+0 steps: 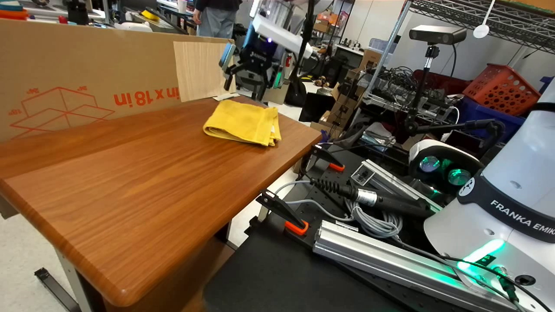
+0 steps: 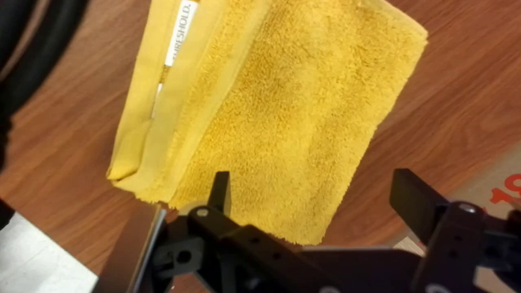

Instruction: Use the towel to wipe the desk

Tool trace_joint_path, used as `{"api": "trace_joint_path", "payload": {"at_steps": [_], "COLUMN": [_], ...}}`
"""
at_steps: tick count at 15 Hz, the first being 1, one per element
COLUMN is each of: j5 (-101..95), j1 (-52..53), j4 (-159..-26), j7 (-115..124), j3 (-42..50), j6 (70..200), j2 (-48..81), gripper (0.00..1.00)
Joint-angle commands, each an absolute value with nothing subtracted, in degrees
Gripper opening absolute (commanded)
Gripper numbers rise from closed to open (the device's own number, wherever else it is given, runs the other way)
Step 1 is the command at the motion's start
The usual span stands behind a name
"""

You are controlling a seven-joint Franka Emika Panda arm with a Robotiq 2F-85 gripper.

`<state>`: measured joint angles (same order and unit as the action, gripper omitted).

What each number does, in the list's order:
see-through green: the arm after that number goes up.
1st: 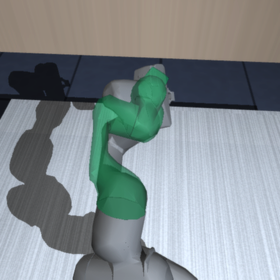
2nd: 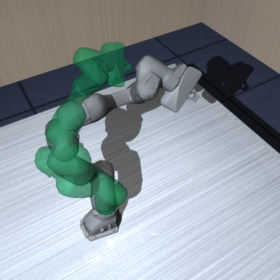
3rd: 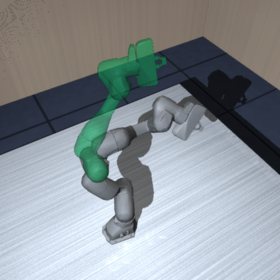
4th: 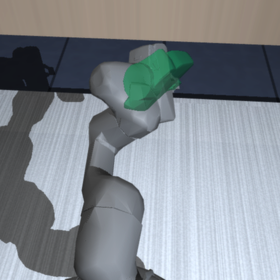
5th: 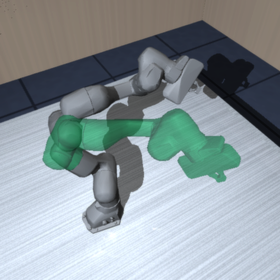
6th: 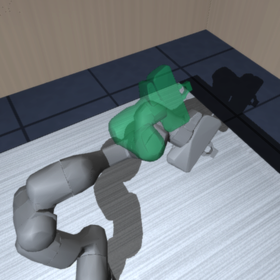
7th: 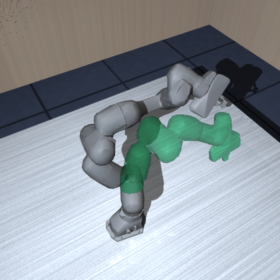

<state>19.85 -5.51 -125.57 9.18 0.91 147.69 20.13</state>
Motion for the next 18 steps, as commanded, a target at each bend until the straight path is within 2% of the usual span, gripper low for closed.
{"api": "trace_joint_path", "payload": {"at_steps": [1,8,18], "j5": [24.7,22.9,21.2], "j1": [-6.3,-6.9,-12.0], "j4": [-125.1,-121.0,-115.1], "j7": [4.2,6.3,9.5], "j3": [-2.7,-2.9,4.3], "j6": [156.0,158.8,146.9], "j2": [25.2,32.4,34.8], "gripper": [1.00,1.00,1.00]}}
